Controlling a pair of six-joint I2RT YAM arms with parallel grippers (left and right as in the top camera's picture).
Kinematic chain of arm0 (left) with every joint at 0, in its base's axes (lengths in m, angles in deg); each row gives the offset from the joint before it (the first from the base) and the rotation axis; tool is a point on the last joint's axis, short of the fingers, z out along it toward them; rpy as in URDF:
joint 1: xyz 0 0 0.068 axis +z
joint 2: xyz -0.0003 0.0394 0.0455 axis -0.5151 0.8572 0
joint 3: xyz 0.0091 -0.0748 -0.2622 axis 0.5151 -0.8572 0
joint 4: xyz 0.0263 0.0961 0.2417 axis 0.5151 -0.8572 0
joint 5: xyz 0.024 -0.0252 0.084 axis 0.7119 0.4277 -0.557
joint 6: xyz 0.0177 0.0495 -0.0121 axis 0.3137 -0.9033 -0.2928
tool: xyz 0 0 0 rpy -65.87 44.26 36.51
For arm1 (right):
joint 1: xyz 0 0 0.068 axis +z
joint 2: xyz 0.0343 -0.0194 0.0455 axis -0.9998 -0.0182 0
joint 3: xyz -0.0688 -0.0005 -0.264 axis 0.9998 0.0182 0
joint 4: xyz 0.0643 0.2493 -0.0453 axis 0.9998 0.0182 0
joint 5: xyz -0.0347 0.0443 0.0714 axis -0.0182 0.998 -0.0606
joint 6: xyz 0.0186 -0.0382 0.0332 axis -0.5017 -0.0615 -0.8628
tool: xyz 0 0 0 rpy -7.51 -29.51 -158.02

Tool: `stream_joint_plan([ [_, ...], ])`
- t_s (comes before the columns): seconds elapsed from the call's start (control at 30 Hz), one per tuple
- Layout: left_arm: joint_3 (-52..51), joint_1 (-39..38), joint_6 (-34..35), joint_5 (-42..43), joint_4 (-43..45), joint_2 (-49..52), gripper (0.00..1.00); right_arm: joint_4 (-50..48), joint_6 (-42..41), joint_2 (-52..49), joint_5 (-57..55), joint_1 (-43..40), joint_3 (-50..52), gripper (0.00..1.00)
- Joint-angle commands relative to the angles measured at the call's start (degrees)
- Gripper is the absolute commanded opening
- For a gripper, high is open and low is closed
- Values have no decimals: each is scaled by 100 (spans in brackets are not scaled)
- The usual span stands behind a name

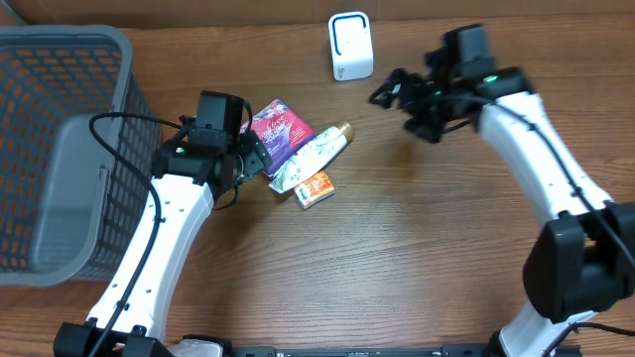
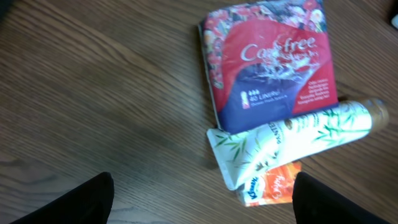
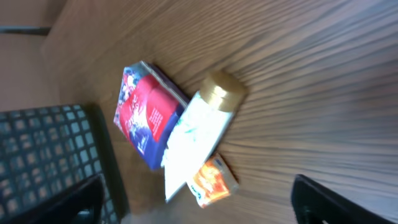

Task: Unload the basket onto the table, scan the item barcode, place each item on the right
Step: 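Reach the right gripper back toward the white tube and red pack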

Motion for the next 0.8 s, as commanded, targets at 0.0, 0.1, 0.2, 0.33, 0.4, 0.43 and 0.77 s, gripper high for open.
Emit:
stream_joint_plan([
  [0.0,2,168,74,-138,-63,24,84,-413,-1320,-2,-975,621,313,88],
  [0.1,2,295,74,-138,-138,24,84,-586,-2131,-35,-1770,1163,463,85],
  [0.2,2,345,50,-155,-273,24,85,-682,-2660,-149,-2411,1578,468,84],
  [0.33,2,345,50,-186,-450,24,87,-1272,-2734,-466,-2599,1991,468,83],
  [0.4,2,345,50,-188,-496,24,87,-1567,-2732,-671,-2599,2118,468,81],
  [0.43,2,345,50,-188,-520,24,86,-1681,-2734,-776,-2597,2155,468,79],
  [0.77,2,343,52,-186,-691,24,86,-1604,-2640,-1405,-2796,2199,468,71],
])
